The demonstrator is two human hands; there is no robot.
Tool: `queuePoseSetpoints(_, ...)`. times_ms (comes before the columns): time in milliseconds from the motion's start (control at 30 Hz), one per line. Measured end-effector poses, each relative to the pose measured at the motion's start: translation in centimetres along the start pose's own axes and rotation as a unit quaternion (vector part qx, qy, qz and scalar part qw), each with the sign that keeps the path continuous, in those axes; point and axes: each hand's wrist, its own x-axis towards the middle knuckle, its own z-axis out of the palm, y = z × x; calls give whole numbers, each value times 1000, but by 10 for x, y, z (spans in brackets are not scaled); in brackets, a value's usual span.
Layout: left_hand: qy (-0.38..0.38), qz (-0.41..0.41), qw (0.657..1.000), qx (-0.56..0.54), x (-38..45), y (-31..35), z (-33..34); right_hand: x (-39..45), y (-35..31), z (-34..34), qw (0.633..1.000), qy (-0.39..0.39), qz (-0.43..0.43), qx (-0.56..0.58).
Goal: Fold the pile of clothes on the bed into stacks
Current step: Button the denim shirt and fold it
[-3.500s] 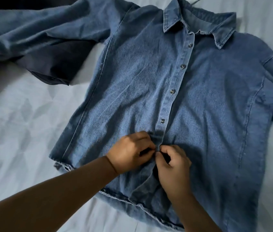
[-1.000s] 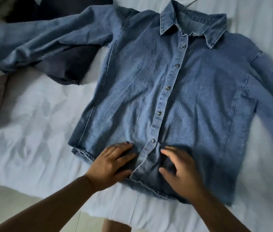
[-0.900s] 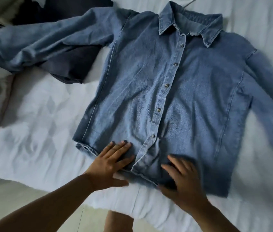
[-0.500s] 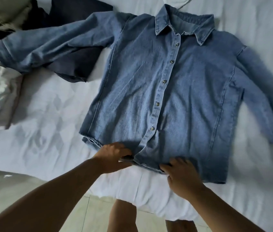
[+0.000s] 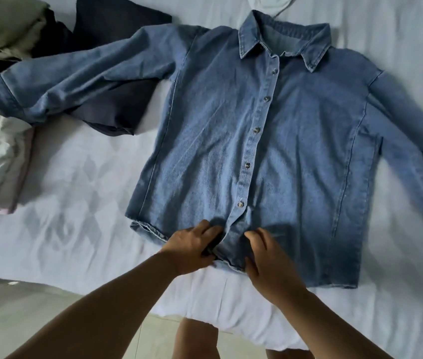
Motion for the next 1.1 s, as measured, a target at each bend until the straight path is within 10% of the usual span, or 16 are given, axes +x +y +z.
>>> queuePoseSetpoints(300, 96, 164, 982, -12, -7, -3, 8, -4, -3, 10, 997, 62, -55, -1)
queuePoseSetpoints(767, 36, -119, 955, -269, -28, -20, -41, -3, 8, 28, 972, -6, -161, -170)
queuePoseSetpoints(933, 86, 73, 988, -101, -12, 10, -47, -5, 2, 33, 968, -2, -173, -180)
queuePoseSetpoints(1100, -83, 175, 981, 29, -14, 6, -22, -20, 20, 23, 972, 36, -200, -118)
